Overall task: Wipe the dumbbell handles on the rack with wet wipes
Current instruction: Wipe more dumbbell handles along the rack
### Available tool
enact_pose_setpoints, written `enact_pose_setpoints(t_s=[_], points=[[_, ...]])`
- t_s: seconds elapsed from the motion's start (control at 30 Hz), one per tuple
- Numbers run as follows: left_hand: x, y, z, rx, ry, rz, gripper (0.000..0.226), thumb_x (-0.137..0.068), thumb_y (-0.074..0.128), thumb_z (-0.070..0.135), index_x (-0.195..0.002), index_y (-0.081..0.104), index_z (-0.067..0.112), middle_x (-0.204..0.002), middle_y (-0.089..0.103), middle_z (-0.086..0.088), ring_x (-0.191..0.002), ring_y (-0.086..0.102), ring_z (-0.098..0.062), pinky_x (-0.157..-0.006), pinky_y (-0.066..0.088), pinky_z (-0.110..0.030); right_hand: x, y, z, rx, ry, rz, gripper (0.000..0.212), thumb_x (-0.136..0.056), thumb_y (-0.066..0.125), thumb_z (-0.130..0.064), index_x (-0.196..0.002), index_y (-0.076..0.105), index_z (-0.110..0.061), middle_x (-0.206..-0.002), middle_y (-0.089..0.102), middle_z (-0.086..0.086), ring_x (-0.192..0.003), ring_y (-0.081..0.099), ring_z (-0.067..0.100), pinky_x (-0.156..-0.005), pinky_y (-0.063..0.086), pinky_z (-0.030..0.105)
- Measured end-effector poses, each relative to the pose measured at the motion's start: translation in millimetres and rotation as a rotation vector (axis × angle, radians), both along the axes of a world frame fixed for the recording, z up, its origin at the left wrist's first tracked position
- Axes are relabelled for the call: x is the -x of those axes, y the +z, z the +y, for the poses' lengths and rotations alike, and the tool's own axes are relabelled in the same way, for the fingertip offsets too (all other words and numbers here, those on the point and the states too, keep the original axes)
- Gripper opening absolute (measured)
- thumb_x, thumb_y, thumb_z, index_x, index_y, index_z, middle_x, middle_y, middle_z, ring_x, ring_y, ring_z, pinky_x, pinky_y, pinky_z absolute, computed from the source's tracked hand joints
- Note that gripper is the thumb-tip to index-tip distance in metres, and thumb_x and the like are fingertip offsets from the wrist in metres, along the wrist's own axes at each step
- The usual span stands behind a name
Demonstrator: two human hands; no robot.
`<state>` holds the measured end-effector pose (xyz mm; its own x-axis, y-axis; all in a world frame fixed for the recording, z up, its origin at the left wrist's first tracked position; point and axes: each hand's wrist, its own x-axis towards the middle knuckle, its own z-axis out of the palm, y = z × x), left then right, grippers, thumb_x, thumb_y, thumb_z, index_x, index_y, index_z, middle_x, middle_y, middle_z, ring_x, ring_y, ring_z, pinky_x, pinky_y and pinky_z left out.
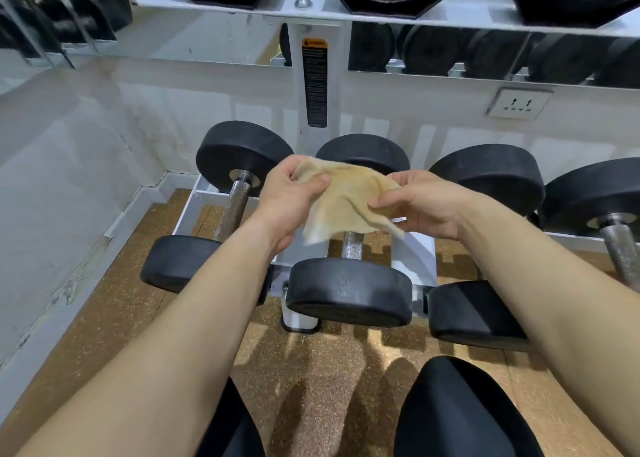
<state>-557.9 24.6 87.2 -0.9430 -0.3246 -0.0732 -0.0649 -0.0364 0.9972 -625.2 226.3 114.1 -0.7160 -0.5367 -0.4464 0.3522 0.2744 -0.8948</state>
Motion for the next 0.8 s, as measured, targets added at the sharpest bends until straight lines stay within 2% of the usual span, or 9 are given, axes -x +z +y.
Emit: enact_pose_setpoints(t_s=[0.1,0.17,0.27,0.37,0.5,0.57,0.67,0.73,0.8], points=[[8,-5,5,0.337,0.046,0.037,0.016,-0.092,0.068,0.011,-0.091,0.062,0.026,-0.094,0.067,0.007,-0.096,0.063,-0.016,-0.087,0.052,-0.034,-3,-1,1,0.098,-0.061,-0.059,0.01,-0.096,0.066,-0.013,-0.103,0.072,-0.012,-0.093,0.076,0.005,-0.084,0.072,0.017,-0.079,0.061,0.04],[12,-8,9,0.451,0.032,0.026,0.02,-0.092,0.069,0.014,-0.09,0.06,0.031,-0.096,0.065,0.013,-0.1,0.061,-0.014,-0.081,0.045,-0.024,-2,-5,1,0.116,-0.158,-0.039,0.013,-0.096,0.065,-0.01,-0.108,0.07,-0.01,-0.094,0.075,0.007,-0.082,0.072,0.017,-0.073,0.06,0.035],[18,-16,15,0.556,0.009,-0.047,0.018,-0.092,0.07,0.021,-0.101,0.057,0.029,-0.106,0.063,0.008,-0.101,0.056,-0.015,-0.078,0.037,-0.022,-1,-15,2,-0.111,-0.254,0.101,0.029,-0.089,0.067,0.003,-0.114,0.063,-0.011,-0.101,0.068,0.012,-0.083,0.067,0.02,-0.061,0.055,0.031],[19,-26,16,0.553,0.024,-0.151,0.028,-0.093,0.071,0.027,-0.113,0.052,0.022,-0.116,0.056,0.002,-0.099,0.051,-0.016,-0.078,0.034,-0.021,-3,-26,1,-0.259,-0.342,0.155,0.033,-0.084,0.068,0.007,-0.106,0.06,-0.017,-0.103,0.06,0.012,-0.088,0.06,0.025,-0.062,0.049,0.033],[18,-41,20,0.426,0.075,-0.266,0.043,-0.092,0.073,0.031,-0.121,0.046,0.016,-0.116,0.054,-0.002,-0.107,0.055,-0.023,-0.085,0.041,-0.027,-3,-41,-2,-0.367,-0.44,0.194,0.027,-0.085,0.068,0.0,-0.095,0.056,-0.021,-0.108,0.061,0.011,-0.096,0.059,0.026,-0.077,0.051,0.038],[16,-41,19,0.372,0.083,-0.335,0.053,-0.088,0.075,0.038,-0.124,0.044,0.014,-0.118,0.058,-0.004,-0.11,0.059,-0.028,-0.093,0.048,-0.034,-6,-45,-6,-0.462,-0.416,0.195,0.026,-0.087,0.066,-0.007,-0.108,0.055,-0.015,-0.116,0.059,0.012,-0.104,0.061,0.029,-0.084,0.055,0.039],[4,-34,15,0.316,0.146,-0.301,0.057,-0.083,0.07,0.044,-0.127,0.047,0.018,-0.12,0.061,-0.002,-0.112,0.061,-0.028,-0.098,0.051,-0.046,-17,-44,-9,-0.624,-0.427,0.331,0.057,-0.089,0.063,-0.018,-0.141,0.04,-0.01,-0.142,0.04,0.013,-0.128,0.044,0.034,-0.102,0.046,0.044],[-9,-30,16,0.332,0.224,-0.223,0.032,-0.089,0.063,0.031,-0.119,0.054,0.023,-0.114,0.063,0.004,-0.108,0.062,-0.023,-0.097,0.051,-0.043,-25,-41,-11,-0.592,-0.435,0.498,0.032,-0.089,0.062,-0.021,-0.119,0.054,-0.017,-0.124,0.048,0.007,-0.114,0.046,0.027,-0.102,0.042,0.041],[-20,-29,25,0.337,0.226,-0.199,0.019,-0.092,0.058,0.019,-0.11,0.061,0.024,-0.108,0.065,0.006,-0.102,0.062,-0.018,-0.089,0.049,-0.032,-30,-35,-19,-0.462,-0.355,0.396,0.009,-0.089,0.061,-0.023,-0.085,0.054,-0.02,-0.088,0.054,0.002,-0.082,0.051,0.024,-0.098,0.053,0.046]])
